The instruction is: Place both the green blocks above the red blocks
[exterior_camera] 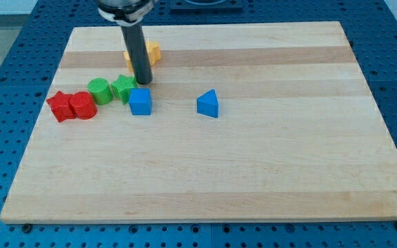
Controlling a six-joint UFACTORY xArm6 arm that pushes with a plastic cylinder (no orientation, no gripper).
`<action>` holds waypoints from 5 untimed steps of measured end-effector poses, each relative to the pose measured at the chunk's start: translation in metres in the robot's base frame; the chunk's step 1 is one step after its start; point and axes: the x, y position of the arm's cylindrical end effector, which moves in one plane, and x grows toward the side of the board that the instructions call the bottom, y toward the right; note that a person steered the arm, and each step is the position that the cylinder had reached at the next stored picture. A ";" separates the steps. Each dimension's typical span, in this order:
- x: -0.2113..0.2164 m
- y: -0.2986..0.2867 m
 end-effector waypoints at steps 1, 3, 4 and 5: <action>0.017 0.000; 0.025 -0.041; 0.025 -0.053; 0.025 -0.061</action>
